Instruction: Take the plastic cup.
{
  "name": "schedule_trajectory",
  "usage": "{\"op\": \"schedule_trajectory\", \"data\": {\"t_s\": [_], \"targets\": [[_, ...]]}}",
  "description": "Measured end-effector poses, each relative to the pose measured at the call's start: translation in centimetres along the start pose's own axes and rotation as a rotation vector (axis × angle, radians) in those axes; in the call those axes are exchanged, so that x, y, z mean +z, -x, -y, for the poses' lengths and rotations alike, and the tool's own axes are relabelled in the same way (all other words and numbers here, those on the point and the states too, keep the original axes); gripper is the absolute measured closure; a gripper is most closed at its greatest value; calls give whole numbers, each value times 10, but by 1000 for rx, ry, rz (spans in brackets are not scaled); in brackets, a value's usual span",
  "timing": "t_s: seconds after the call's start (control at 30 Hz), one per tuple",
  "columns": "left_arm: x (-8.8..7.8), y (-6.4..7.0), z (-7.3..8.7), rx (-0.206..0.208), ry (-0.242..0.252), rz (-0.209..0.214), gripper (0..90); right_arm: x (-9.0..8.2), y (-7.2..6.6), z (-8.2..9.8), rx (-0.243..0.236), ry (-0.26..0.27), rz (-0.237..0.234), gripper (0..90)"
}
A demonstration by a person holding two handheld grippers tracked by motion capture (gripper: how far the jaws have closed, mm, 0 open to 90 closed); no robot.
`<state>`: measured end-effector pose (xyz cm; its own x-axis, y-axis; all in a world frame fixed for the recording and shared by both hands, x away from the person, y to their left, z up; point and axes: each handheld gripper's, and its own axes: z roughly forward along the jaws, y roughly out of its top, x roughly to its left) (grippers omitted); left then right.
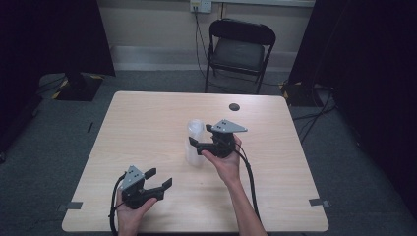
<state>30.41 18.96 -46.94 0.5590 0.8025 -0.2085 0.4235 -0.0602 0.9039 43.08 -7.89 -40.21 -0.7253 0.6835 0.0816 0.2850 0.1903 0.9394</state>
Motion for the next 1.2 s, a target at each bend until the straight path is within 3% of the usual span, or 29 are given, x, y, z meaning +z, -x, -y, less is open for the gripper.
{"op": "schedule_trajectory", "data": {"t_s": [0.3, 0.47, 1.2], "targets": [[1, 2, 4, -1, -14, 9, 246, 21, 4, 8, 13, -20, -24, 219], [2, 1, 3, -5, -14, 5, 246, 26, 3, 10, 29, 3, -31, 217], [0, -2, 2, -11, -8, 0, 245, 34, 3, 17, -2, -27, -14, 259]]}}
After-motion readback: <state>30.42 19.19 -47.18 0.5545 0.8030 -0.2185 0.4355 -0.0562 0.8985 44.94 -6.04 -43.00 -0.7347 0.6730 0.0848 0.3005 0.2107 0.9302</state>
